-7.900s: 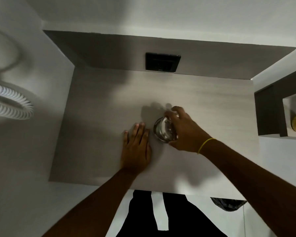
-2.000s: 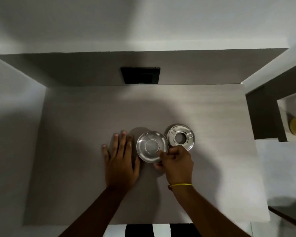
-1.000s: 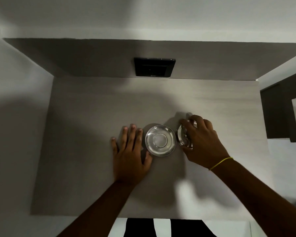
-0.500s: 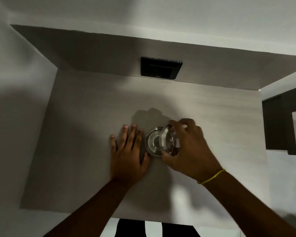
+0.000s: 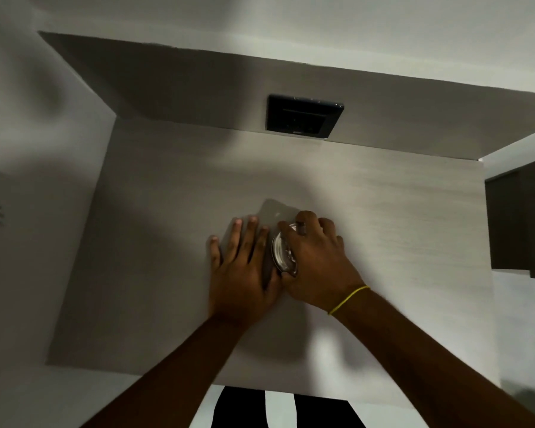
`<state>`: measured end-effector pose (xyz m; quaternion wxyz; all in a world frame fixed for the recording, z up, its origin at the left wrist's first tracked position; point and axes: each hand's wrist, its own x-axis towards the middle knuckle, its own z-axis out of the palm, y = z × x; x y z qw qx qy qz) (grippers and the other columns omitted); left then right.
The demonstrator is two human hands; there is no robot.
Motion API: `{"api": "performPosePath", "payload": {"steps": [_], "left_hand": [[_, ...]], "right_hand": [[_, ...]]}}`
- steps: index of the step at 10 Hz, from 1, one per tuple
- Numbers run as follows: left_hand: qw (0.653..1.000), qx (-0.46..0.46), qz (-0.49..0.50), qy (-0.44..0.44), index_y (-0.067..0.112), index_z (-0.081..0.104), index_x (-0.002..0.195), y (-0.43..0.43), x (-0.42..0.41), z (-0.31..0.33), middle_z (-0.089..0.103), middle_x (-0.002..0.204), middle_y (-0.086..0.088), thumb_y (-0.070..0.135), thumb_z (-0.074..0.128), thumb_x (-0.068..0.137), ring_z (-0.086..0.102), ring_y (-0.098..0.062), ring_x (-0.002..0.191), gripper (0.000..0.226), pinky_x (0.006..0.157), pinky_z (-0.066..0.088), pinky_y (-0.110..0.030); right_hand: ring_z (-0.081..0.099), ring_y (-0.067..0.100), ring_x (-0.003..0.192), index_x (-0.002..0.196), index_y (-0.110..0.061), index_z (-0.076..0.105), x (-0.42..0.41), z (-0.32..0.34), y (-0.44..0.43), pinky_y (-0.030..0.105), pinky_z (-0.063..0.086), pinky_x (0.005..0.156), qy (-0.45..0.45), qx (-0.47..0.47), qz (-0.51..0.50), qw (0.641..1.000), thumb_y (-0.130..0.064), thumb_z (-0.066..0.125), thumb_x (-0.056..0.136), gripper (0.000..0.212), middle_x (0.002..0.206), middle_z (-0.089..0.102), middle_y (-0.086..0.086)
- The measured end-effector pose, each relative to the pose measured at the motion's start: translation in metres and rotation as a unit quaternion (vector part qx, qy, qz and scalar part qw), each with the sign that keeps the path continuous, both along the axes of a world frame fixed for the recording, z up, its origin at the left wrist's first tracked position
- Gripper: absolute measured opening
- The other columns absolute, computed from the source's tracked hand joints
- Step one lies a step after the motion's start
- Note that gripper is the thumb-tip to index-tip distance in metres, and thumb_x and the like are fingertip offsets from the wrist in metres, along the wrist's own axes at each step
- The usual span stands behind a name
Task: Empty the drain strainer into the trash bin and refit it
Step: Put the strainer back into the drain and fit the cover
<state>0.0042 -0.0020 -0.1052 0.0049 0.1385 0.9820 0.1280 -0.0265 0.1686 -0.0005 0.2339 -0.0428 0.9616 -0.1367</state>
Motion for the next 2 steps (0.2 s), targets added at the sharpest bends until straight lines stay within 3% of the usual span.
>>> {"api": "performPosePath", "payload": {"steps": [2], "left_hand": [[1.0, -0.005, -0.011, -0.021, 0.016, 0.04, 0.167, -0.001, -0.003, 0.013, 0.03, 0.179, -0.011, 0.056, 0.043, 0.103, 0.018, -0.035, 0.169, 0.075, 0.13, 0.016, -0.071]], "right_hand": [[0.031, 0.038, 0.15, 0.166, -0.033, 0.027, 0.001, 0.009, 0.006, 0.056, 0.047, 0.112, 0.001, -0.013, 0.004, 1.0, -0.054, 0.076, 0.077, 0.103, 0.166, 0.025, 0.006]]}}
